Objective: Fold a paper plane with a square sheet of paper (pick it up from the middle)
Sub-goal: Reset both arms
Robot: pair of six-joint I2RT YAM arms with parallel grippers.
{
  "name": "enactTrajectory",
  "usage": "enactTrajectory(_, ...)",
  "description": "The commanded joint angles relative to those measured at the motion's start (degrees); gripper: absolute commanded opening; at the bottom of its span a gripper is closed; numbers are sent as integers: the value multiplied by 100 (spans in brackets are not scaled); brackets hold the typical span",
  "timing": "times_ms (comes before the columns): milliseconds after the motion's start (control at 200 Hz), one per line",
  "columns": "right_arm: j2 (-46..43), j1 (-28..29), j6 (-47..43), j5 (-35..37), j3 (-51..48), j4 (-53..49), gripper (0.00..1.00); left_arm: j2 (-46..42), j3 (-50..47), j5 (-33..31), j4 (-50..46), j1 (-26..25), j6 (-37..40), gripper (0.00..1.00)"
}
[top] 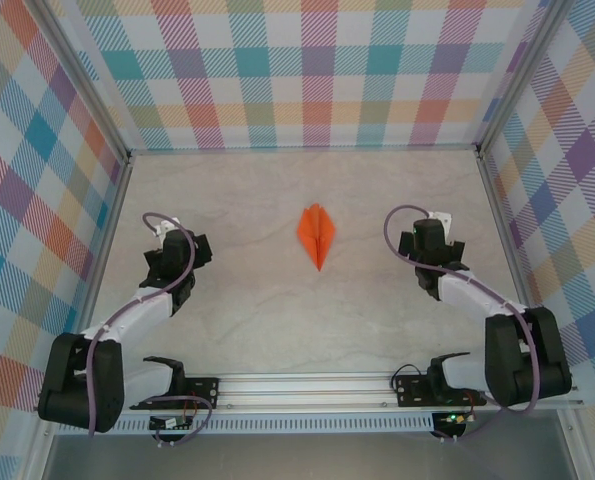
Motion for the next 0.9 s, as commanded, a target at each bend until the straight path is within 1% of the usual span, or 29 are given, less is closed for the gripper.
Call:
enactTrajectory(0, 245, -126, -455, -369, -143, 1319, 100, 239, -305, 674, 1398, 227, 716, 100)
enactTrajectory(110, 551, -154, -740, -618, -250, 1995, 100, 550, -640, 1291, 2348, 385, 862, 100)
enactTrajectory(175, 624, -197, -939, -927, -365, 2499, 100, 700, -806, 1645, 2950, 433, 886, 100)
enactTrajectory(240, 698, -294, -986, -1300, -402, 2755, 100, 839, -900, 1956, 3398, 474, 925, 100)
enactTrajectory(315, 871, -351, -1131, -1617, -463, 3197, 100, 1116, -885, 2066, 3657, 515, 983, 100)
enactTrajectory(410, 1047, -427, -1175, -1916, -538, 3472, 100, 1508, -877, 2280, 4008, 618, 962, 100)
enactTrajectory(490, 1049, -585, -1073, -2187, -612, 3584, 100, 1850, -859, 2290, 4273, 649, 927, 100)
enactTrajectory(595, 1086, -745, -953, -2451, -692, 3734, 100, 2149, -748, 2269, 4321, 672, 889, 100)
enactTrajectory(715, 1327, -809, -905, -2534, -804, 4133, 100, 2124, -648, 2154, 4098, 682, 828, 100)
enactTrajectory(795, 1309, -844, -882, -2553, -804, 4088, 100, 2158, -473, 2033, 3781, 667, 823, 100)
enactTrajectory(895, 1315, -851, -870, -2561, -775, 4056, 100, 2160, -455, 1975, 3763, 632, 847, 100)
